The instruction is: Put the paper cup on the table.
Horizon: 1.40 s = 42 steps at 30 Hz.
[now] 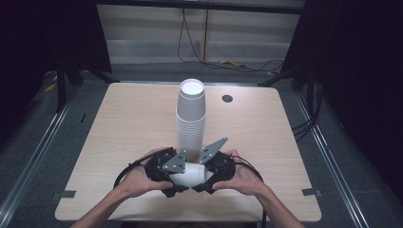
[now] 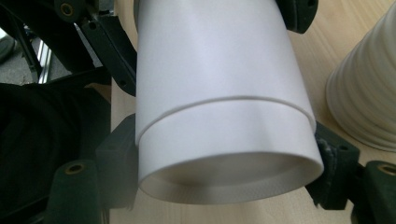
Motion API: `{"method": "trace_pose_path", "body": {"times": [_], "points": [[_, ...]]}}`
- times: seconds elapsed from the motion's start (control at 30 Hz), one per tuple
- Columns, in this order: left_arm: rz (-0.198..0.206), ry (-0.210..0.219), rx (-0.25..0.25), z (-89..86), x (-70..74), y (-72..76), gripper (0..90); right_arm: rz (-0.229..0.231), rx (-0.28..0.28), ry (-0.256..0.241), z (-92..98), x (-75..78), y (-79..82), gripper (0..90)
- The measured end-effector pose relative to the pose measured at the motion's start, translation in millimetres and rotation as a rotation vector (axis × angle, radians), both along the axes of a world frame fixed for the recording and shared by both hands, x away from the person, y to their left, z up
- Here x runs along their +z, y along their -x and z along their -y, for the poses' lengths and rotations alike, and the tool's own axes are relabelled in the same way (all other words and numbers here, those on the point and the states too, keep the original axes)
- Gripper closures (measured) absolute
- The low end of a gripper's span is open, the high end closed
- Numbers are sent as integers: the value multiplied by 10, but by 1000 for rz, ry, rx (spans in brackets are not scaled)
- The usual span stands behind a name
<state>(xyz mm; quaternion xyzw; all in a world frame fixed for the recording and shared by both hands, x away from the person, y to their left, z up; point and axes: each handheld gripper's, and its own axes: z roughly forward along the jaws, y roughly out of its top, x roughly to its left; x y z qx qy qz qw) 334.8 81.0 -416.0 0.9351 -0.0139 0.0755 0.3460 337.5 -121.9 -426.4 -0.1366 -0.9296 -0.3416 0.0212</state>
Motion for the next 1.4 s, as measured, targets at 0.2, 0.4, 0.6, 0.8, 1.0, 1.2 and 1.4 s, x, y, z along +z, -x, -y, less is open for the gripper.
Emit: {"method": "trace_pose_path", "body": {"times": [0.2, 0.4, 0.6, 0.8, 1.0, 1.2, 1.4], "points": [[8, 60, 13, -34, 76, 1, 162, 16, -16, -15, 8, 12, -6, 259], [2, 118, 24, -75, 107, -15, 164, 26, -38, -7, 29, -2, -21, 258], [-2, 194, 42, -129, 158, 20, 164, 14, -49, -15, 63, -18, -51, 255], [-23, 267, 76, -225, 209, 25, 164, 2, -69, -52, 121, -13, -63, 253], [-40, 328, 104, -350, 256, -15, 165, -1, -73, -75, 156, -9, -58, 252], [-52, 373, 119, -461, 246, -30, 164, 0, -74, -117, 204, 0, -57, 251], [-104, 475, 150, -591, 236, -39, 163, -6, -92, -154, 256, 11, -57, 251]]}}
